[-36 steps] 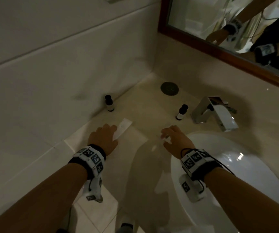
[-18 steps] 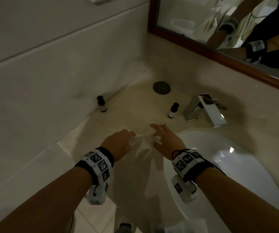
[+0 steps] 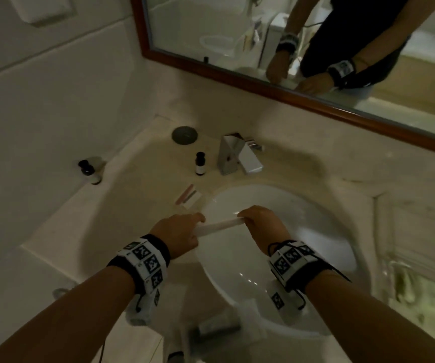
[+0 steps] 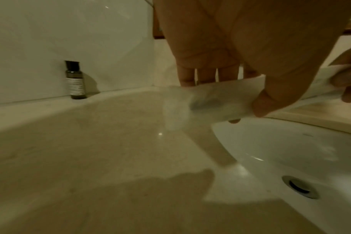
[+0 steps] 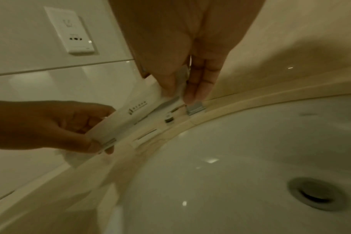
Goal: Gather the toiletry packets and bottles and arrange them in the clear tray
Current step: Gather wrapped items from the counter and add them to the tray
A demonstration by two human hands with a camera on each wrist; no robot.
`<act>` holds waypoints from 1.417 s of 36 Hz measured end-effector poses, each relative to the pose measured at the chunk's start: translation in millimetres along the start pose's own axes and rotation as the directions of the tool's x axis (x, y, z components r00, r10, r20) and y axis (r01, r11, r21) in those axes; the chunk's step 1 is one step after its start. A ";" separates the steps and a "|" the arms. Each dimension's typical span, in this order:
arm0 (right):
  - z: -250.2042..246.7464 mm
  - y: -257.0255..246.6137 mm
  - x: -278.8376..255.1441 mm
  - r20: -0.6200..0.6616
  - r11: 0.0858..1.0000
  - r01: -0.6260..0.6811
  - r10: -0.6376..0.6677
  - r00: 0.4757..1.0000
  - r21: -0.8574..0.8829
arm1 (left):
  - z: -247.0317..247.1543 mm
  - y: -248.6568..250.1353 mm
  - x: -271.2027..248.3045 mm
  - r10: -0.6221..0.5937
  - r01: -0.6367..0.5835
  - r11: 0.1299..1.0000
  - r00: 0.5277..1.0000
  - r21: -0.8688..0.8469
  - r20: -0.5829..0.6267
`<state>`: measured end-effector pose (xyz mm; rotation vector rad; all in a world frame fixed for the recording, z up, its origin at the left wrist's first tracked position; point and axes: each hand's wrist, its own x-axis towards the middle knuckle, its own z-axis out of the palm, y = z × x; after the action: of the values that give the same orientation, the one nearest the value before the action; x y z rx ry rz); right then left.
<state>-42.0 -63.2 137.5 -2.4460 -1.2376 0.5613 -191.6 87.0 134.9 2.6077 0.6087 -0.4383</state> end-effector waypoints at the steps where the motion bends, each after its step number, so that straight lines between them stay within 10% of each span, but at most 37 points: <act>1: -3.7 10.6 -8.3 -0.014 1.000 -0.027 0.027 1.000 0.000 | 1.3 7.3 1.4 0.014 -0.014 1.000 1.000 0.025 0.009; 33: -87.9 278.5 -323.6 -0.333 0.760 -0.610 0.648 0.685 0.223 | 112.2 329.9 32.1 0.596 -0.582 0.795 0.802 0.172 -0.040; 42: -76.7 312.5 -364.2 -0.287 0.737 -0.629 0.676 0.679 0.247 | 150.6 360.5 24.9 0.788 -0.774 0.606 0.616 0.181 -0.005; 51: -63.1 324.0 -376.1 -0.283 0.767 -0.604 0.642 0.713 0.219 | 177.4 364.7 25.1 0.814 -0.803 0.555 0.578 0.214 0.058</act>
<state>6.4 -560.7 112.8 -2.6838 -0.1988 0.3194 -31.7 -284.1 92.8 2.7415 -0.7163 -0.1239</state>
